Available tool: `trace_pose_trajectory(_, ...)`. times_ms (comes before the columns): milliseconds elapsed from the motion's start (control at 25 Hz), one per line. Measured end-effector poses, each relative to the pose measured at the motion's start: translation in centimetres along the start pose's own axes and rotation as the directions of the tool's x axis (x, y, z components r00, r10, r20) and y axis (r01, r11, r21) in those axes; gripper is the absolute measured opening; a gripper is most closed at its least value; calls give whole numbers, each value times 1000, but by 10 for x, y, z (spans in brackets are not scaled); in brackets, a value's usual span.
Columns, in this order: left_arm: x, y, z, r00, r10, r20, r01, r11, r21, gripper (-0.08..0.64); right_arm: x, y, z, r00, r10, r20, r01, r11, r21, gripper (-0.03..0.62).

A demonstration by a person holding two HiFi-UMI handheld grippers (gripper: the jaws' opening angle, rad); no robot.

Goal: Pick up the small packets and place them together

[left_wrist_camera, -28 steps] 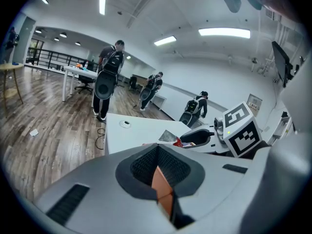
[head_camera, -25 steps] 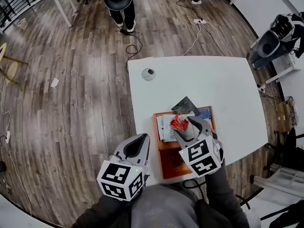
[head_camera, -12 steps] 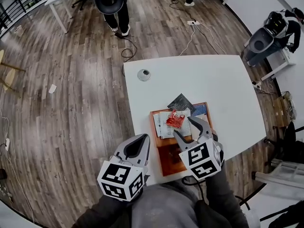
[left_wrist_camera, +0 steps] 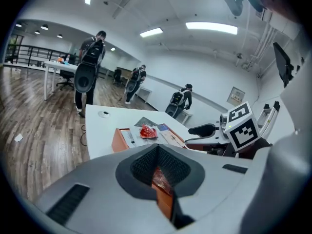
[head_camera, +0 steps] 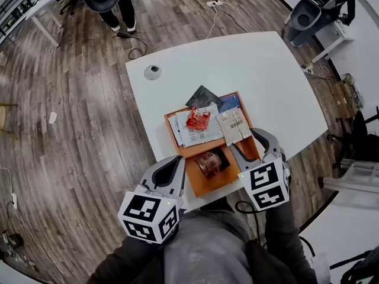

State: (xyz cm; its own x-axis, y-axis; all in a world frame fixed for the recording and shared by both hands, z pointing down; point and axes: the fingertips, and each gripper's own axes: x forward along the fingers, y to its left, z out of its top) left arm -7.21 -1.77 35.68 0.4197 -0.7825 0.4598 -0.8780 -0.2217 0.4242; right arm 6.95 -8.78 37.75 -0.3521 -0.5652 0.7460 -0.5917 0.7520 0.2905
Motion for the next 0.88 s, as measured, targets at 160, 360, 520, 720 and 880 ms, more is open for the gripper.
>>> trace_pose_trajectory(160, 12, -18, -6, 998, -53, -32, 54, 998, 30, -3, -13, -10, -28, 998, -48, -34, 50, 997, 55, 238)
trace_pose_trajectory(360, 25, -35, -19, 991, -106, -87, 111, 992, 56, -3, -19, -2, -59, 996, -47, -79, 55, 993, 104, 238)
trace_pose_trajectory(520, 30, -38, -29, 986, -115, -122, 123, 990, 64, -3, -7, 24, -70, 996, 22, -92, -12, 994, 111, 238)
trace_pose_trajectory(720, 25, -22, -30, 989, -69, -133, 78, 995, 63, -3, 21, 70, -64, 980, 164, -109, -160, 986, 50, 238)
trace_pose_trajectory(880, 17, -2, -26, 992, -15, -126, 22, 998, 51, -3, 39, 95, -59, 959, 248, -139, -249, 968, 7, 238)
